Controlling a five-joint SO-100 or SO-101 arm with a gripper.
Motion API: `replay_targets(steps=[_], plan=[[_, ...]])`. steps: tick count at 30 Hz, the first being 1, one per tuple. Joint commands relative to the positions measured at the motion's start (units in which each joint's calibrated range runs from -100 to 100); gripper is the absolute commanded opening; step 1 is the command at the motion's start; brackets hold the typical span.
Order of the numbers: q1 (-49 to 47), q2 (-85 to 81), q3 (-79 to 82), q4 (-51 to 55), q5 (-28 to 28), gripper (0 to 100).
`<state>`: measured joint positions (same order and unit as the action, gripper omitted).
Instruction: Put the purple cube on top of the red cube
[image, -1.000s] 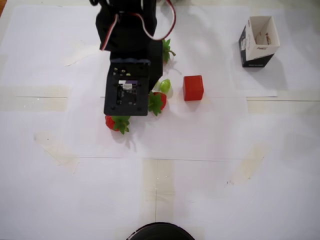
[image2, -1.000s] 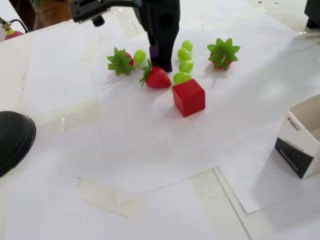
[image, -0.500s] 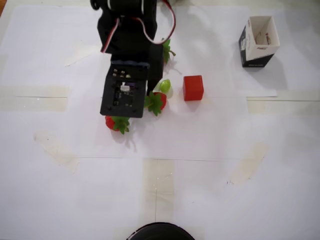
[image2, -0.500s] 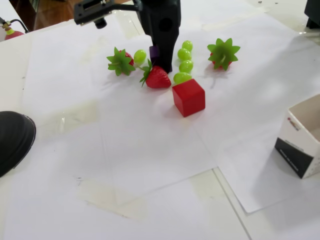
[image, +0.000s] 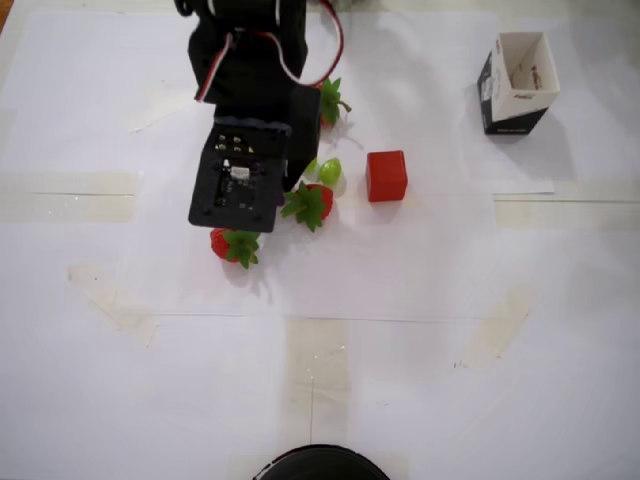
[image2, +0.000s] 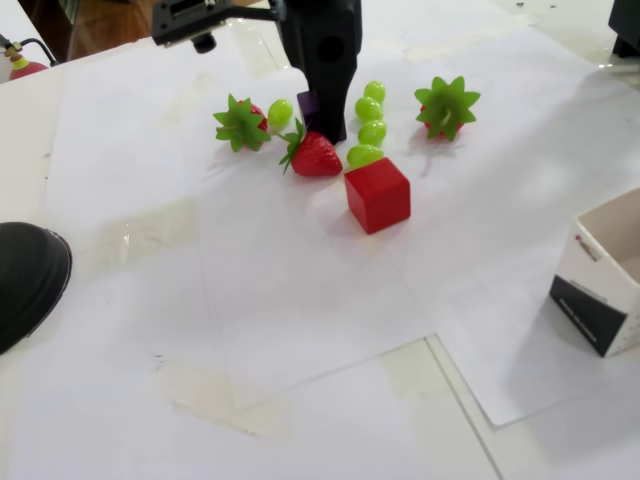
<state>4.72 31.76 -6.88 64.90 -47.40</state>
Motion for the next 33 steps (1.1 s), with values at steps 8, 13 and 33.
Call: replay_targets(steps=[8, 13, 33], plan=[[0.72, -12.33, -5.94, 5.69, 2.2, 12], [1.75, -15.77, -11.85, 11.41, 2.39, 11], [-17.37, -23.59, -5.58, 11.24, -1.07, 12]])
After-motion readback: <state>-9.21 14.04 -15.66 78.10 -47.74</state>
